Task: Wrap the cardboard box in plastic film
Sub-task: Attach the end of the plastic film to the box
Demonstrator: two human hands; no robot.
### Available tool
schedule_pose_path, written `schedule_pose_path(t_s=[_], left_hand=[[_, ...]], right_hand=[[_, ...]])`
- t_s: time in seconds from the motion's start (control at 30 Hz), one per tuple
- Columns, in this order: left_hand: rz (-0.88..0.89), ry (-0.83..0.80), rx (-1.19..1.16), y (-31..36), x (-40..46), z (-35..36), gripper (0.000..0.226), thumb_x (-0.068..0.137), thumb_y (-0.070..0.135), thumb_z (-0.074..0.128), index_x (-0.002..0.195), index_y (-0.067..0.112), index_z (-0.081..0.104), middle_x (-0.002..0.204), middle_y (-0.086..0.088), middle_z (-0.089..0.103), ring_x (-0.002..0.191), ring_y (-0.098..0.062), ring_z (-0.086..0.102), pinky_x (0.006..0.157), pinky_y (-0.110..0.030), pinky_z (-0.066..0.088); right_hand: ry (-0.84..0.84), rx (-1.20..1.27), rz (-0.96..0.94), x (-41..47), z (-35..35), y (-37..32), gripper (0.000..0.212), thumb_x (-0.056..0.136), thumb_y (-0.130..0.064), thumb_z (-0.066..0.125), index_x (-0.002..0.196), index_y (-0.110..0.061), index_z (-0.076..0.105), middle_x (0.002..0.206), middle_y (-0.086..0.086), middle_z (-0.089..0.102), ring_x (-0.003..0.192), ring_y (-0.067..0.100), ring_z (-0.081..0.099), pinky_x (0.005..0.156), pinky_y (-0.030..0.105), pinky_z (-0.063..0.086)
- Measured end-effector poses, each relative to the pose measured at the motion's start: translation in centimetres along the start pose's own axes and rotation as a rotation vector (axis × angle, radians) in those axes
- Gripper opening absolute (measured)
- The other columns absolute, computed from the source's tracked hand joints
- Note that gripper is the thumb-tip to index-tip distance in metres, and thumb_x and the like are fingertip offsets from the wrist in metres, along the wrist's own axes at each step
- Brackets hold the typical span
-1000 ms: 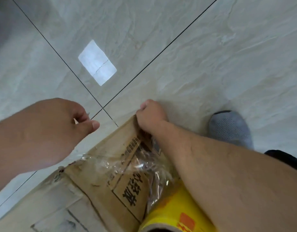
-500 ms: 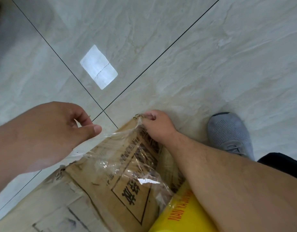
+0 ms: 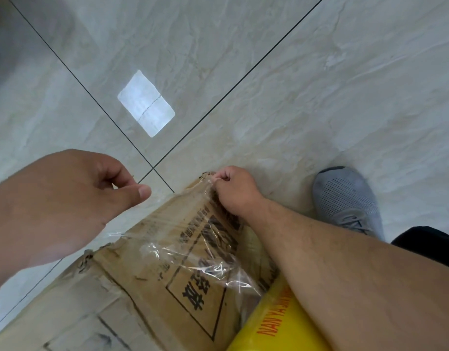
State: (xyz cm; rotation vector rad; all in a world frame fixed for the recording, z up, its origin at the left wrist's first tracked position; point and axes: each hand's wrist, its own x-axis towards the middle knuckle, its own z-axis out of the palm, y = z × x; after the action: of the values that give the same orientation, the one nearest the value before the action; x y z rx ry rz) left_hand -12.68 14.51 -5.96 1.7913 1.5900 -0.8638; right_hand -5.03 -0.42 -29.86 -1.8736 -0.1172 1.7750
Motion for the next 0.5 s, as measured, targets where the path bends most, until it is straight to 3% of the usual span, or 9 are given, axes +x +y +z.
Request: schedule_pose_path(t_s=[0.1, 0.2, 0.27, 0.3, 0.37, 0.43, 0.5], left_hand=[[-0.051, -0.002, -0.089, -0.9, 0.1, -0.7, 0.076, 0.039, 0.099, 0.069, 0.08, 0.036, 0.077, 0.056, -0.009, 0.067, 0.049, -0.04, 0.064, 0.06, -0.061, 0.059], [-0.062, -0.048, -0.17, -1.3, 0.0, -1.3, 0.093, 0.027, 0.102, 0.069, 0.084, 0.029, 0.078, 0.054, -0.019, 0.057, 0.04, -0.025, 0.046, 0.056, -0.039, 0.045], [-0.057, -0.114, -0.258, -0.8, -0.2, -1.4, 0.093, 0.019, 0.092, 0.082, 0.081, 0.024, 0.077, 0.053, -0.02, 0.05, 0.041, -0.021, 0.041, 0.051, -0.038, 0.046], [-0.054, -0.156, -0.325, -0.5, -0.4, -1.3, 0.091, 0.014, 0.085, 0.088, 0.079, 0.022, 0.076, 0.054, -0.02, 0.048, 0.041, -0.02, 0.041, 0.045, -0.038, 0.048], [-0.021, -0.209, -0.41, -0.3, -0.6, -1.3, 0.091, 0.006, 0.076, 0.093, 0.077, 0.022, 0.073, 0.052, -0.01, 0.04, 0.035, -0.017, 0.033, 0.038, -0.024, 0.037], [-0.01, -0.233, -0.409, -0.2, -0.5, -1.2, 0.089, 0.008, 0.072, 0.094, 0.077, 0.022, 0.07, 0.049, -0.003, 0.039, 0.03, -0.015, 0.029, 0.04, -0.019, 0.032], [-0.021, -0.248, -0.335, -0.3, -0.5, -1.0, 0.071, 0.023, 0.059, 0.091, 0.081, 0.024, 0.072, 0.049, -0.003, 0.041, 0.031, -0.017, 0.031, 0.039, -0.024, 0.03]], right_hand=[[0.073, 0.084, 0.081, 0.6, 0.0, -0.6, 0.025, 0.101, -0.007, 0.052, 0.083, -0.012, 0.07, 0.073, 0.003, 0.065, 0.067, 0.019, 0.056, 0.055, 0.023, 0.042], [0.146, 0.291, 0.194, 0.9, 0.0, -0.2, 0.026, 0.107, -0.009, 0.047, 0.115, -0.002, 0.071, 0.081, 0.009, 0.076, 0.063, 0.018, 0.065, 0.061, 0.029, 0.053], [0.198, 0.361, 0.232, 0.8, -0.3, 0.1, 0.027, 0.111, -0.012, 0.045, 0.121, -0.003, 0.068, 0.07, 0.002, 0.076, 0.051, 0.011, 0.065, 0.056, 0.029, 0.056], [0.23, 0.367, 0.22, 0.9, -0.3, 0.0, 0.025, 0.112, -0.015, 0.045, 0.122, -0.006, 0.067, 0.067, 0.0, 0.076, 0.054, 0.01, 0.068, 0.059, 0.03, 0.06], [0.283, 0.356, 0.189, 1.1, -0.2, -0.7, 0.019, 0.112, -0.017, 0.048, 0.121, -0.014, 0.064, 0.071, 0.0, 0.079, 0.072, 0.017, 0.076, 0.077, 0.038, 0.067], [0.297, 0.296, 0.174, 1.4, -0.1, -1.3, 0.017, 0.108, -0.013, 0.05, 0.121, -0.017, 0.062, 0.094, 0.008, 0.083, 0.094, 0.027, 0.08, 0.092, 0.044, 0.067], [0.242, 0.224, 0.155, 1.6, 0.2, -1.7, 0.02, 0.107, -0.01, 0.051, 0.123, -0.016, 0.061, 0.116, 0.013, 0.081, 0.109, 0.03, 0.077, 0.097, 0.039, 0.063]])
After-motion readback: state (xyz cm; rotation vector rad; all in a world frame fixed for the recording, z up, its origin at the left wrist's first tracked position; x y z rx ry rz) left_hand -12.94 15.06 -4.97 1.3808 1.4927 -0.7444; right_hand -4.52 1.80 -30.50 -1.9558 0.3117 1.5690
